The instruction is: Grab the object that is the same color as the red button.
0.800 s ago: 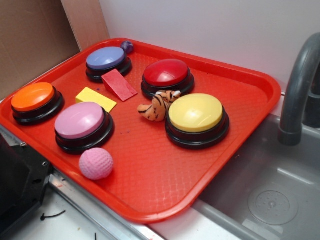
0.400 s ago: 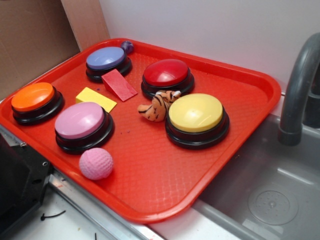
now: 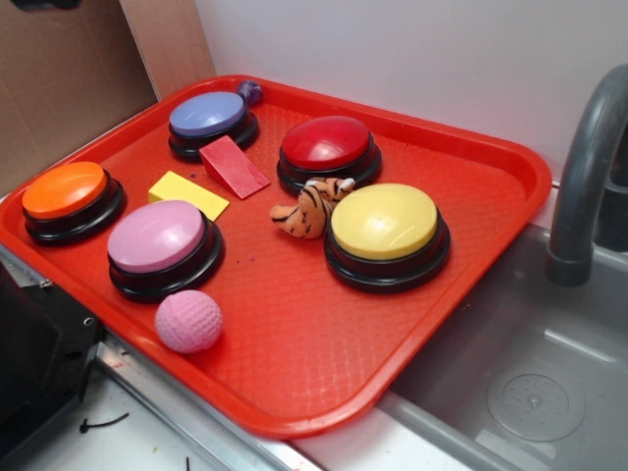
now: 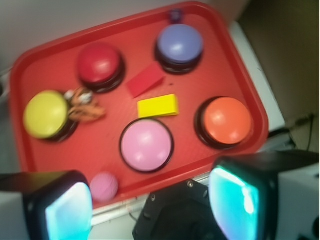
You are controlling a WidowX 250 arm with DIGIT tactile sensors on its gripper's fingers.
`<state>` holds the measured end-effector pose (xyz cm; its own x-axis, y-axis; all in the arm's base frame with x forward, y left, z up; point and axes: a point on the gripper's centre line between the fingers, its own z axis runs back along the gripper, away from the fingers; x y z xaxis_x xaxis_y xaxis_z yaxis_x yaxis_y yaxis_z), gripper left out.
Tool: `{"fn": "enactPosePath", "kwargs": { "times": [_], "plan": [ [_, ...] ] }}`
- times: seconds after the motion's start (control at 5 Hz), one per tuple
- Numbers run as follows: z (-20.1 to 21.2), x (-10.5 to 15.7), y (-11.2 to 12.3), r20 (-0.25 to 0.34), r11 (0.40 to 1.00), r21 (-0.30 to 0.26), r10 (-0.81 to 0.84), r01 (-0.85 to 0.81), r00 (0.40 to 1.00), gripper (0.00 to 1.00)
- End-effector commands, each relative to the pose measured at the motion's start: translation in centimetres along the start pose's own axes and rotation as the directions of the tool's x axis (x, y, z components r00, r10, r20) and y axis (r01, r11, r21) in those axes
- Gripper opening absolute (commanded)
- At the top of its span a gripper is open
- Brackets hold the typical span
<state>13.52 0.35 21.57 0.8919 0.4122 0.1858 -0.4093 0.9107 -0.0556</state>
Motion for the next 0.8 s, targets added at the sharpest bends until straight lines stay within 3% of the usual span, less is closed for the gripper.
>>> {"fn": "enactPosePath", "kwargs": {
  "times": [0.0, 0.2, 0.4, 0.6],
  "plan": [
    [-4.9, 5.1, 2.0, 0.041, 0.9, 0.049, 0.432, -0.434, 0.901, 1.0],
    [-7.3, 7.1, 3.0, 0.074, 0.764, 0.049, 0.64, -0.644, 0.765, 1.0],
    [-10.8, 9.5, 3.6, 0.132, 0.607, 0.1, 0.777, -0.788, 0.616, 1.0],
    [-13.3, 9.7, 3.2, 0.138, 0.571, 0.118, 0.801, -0.812, 0.583, 1.0]
  ]
}}
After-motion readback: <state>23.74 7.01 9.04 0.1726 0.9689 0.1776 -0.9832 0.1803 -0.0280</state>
